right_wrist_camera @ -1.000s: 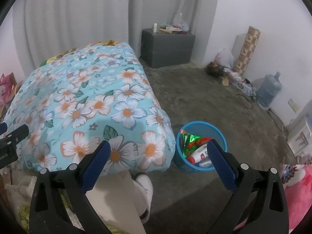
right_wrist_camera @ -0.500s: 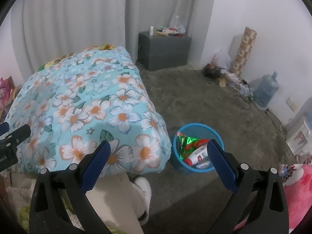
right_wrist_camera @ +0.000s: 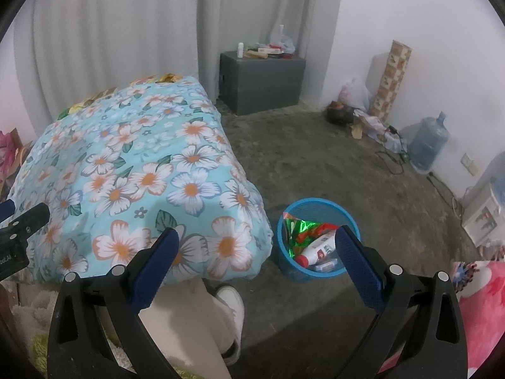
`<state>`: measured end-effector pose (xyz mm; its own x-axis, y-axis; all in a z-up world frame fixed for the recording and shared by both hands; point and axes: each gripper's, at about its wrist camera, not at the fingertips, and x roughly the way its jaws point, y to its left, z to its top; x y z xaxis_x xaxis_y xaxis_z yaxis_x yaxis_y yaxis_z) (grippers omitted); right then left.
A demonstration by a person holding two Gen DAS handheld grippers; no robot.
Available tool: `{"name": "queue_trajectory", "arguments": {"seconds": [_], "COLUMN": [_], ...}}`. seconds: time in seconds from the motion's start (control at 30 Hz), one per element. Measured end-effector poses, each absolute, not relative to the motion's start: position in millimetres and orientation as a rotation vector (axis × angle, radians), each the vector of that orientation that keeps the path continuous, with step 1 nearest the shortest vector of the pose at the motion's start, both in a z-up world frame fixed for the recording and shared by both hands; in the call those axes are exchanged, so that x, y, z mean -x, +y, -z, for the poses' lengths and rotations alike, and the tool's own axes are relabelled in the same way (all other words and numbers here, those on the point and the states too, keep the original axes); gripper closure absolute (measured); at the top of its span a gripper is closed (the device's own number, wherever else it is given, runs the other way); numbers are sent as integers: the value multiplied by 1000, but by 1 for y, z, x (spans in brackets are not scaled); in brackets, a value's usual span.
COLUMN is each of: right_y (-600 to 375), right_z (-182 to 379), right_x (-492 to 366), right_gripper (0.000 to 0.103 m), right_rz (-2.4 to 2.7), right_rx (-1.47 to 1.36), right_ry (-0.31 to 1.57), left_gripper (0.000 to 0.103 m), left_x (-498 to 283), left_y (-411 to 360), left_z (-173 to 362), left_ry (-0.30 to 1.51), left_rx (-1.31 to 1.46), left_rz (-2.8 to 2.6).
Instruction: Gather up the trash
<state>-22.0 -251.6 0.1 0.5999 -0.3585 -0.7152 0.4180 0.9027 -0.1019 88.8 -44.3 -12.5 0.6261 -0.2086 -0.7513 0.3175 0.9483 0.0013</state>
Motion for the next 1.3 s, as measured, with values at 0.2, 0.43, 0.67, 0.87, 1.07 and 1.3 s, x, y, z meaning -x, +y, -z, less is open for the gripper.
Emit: {"name": "queue_trajectory", "arguments": {"seconds": [0.2,0.43,0.67,0.87,1.07,1.3], "right_y": [-251,-252,-251,-252,-252,-251], "right_z": [0,0,0,-1,-1,-1], "right_x": [22,22,22,21,22,22], "right_gripper": [8,8,8,8,8,8], "right_rz": [451,451,450,448,450,451], "right_rx": [-77,-78,-77,-77,-77,-80], "right_ry": [811,810,810,809,810,809], "left_gripper": [6,6,6,6,6,6], "left_x": [-89,-89,-89,-90,-91,-92], "left_y": [-44,-44,-44,-43,-43,-42], "left_z": [12,11,11,10,10,10], "left_ry": [842,839,840,840,840,843], "left_rx": [-138,-139,-139,-139,-140,-141], "left_rz": [302,300,300,298,297,297]}}
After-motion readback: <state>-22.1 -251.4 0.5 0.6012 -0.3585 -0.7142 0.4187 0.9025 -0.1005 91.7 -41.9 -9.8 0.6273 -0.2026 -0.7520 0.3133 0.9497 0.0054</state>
